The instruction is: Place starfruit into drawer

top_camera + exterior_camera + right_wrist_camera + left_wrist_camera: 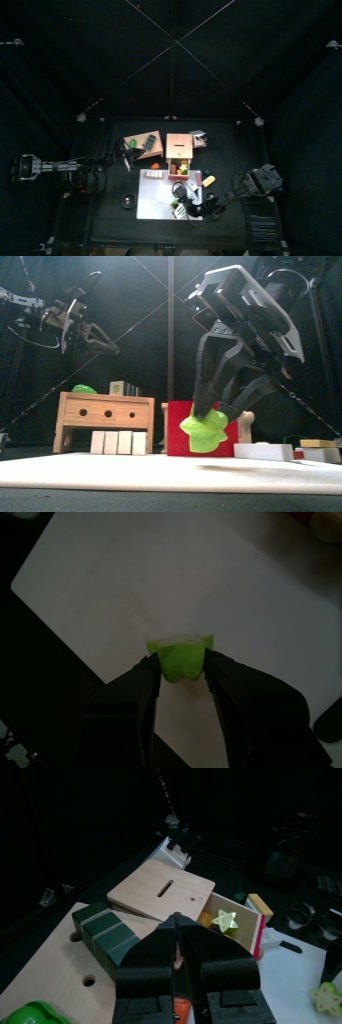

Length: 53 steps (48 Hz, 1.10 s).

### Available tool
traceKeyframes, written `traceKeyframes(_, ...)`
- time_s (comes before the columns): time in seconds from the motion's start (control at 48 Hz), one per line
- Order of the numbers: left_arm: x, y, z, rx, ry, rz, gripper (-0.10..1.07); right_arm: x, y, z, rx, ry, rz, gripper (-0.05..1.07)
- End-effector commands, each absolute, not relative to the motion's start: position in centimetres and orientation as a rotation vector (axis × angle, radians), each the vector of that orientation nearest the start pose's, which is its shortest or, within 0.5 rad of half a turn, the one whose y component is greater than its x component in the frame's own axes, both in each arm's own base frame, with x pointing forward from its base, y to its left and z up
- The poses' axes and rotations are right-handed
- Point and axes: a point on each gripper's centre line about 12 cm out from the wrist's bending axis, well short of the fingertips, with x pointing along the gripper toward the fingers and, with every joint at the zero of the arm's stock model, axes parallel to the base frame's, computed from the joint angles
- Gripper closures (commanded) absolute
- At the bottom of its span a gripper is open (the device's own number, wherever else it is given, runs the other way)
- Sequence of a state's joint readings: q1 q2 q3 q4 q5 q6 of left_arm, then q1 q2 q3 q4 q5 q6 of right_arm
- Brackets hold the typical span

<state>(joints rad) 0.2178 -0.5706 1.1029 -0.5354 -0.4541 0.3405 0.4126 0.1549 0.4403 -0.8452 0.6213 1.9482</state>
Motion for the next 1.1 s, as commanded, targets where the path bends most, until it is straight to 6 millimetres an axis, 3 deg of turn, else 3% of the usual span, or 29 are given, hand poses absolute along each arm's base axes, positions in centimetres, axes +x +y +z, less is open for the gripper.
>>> traceKeyframes(0.0, 25.0, 8.2, 24.9, -0.149, 0.084, 0.455, 0.54, 39.6, 10.6, 19.9, 0.693, 0.661, -0.532, 0.37)
traceKeyframes(0.125, 25.0, 8.3, 24.8, -0.153, 0.085, 0.457, 0.54, 39.0, 7.9, 23.2, 0.647, 0.559, -0.577, 0.37)
traceKeyframes(0.292, 25.0, 8.3, 24.8, -0.152, 0.084, 0.457, 0.54, 37.5, 3.2, 25.3, 0.613, 0.469, -0.699, 0.37)
traceKeyframes(0.396, 25.0, 8.3, 24.8, -0.152, 0.084, 0.457, 0.54, 36.9, -0.2, 25.0, 0.594, 0.445, -0.782, 0.37)
traceKeyframes(0.562, 25.0, 8.3, 24.8, -0.152, 0.084, 0.457, 0.54, 36.8, -3.4, 22.8, 0.598, 0.47, -0.838, 0.37)
traceKeyframes(0.771, 25.0, 8.3, 24.7, -0.152, 0.087, 0.457, 0.54, 37.0, -4.8, 21.0, 0.618, 0.503, -0.832, 0.37)
traceKeyframes(1.083, 24.9, 8.3, 24.7, -0.152, 0.087, 0.459, 0.54, 36.8, -5.5, 20.3, 0.618, 0.516, -0.859, 0.3)
